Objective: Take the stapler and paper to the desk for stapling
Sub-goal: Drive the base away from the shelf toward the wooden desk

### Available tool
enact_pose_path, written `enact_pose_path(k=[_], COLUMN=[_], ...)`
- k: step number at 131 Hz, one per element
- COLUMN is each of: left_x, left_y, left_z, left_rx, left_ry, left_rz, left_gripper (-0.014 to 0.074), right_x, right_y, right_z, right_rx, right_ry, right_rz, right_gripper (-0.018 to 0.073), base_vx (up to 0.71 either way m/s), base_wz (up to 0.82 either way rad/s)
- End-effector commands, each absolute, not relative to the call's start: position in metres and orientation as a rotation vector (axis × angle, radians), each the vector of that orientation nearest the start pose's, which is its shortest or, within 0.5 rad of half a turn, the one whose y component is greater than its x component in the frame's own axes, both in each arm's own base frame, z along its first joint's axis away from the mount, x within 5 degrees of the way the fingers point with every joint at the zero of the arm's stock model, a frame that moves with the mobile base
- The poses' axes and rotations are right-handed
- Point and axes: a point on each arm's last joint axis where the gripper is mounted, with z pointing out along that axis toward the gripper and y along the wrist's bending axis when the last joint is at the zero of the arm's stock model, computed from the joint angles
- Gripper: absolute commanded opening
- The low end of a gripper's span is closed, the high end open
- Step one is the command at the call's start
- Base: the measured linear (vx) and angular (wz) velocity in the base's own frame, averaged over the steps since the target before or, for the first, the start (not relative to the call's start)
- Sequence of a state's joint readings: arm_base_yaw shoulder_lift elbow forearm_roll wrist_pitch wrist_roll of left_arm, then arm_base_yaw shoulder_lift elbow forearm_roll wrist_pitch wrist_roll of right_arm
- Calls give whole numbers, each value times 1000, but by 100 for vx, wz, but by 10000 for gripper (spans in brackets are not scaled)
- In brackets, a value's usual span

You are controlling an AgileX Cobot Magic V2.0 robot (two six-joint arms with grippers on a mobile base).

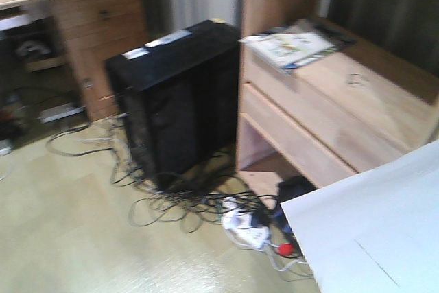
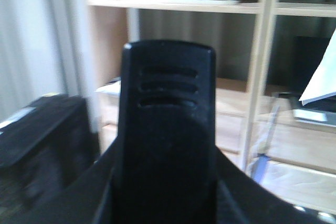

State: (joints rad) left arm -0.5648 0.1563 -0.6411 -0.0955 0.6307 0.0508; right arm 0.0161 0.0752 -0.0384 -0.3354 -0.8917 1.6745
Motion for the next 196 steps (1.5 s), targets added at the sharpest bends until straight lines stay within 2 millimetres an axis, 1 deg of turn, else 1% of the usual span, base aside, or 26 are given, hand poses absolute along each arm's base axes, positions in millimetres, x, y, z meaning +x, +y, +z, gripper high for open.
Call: enact_pose_path(k=[1, 70, 104, 136, 196], left_x=[11, 11, 11, 11, 11], left_y=[-12, -12, -12, -12, -12], left_z=[373, 373, 373, 373, 373], left_rx=[435, 435, 433, 433, 433], left_ry=[1450, 1450, 1451, 1451, 1451], left_rz=[-528, -528, -525, -525, -525], left_gripper=[-6, -6, -6, -6, -6], right_x=[20, 20, 20, 20, 20], right_y=[24, 24, 24, 24, 24], right_z=[296, 297, 297, 297, 297], right_rx=[229, 226, 226, 226, 226], right_ry=[681, 679, 679, 679, 679], right_rz=[1498, 1500, 1500, 1500, 1500], right_gripper=[-7, -7, -7, -7, -7], base_vx=[-14, -12, -7, -2, 6], base_wz=[62, 63, 48, 26, 8])
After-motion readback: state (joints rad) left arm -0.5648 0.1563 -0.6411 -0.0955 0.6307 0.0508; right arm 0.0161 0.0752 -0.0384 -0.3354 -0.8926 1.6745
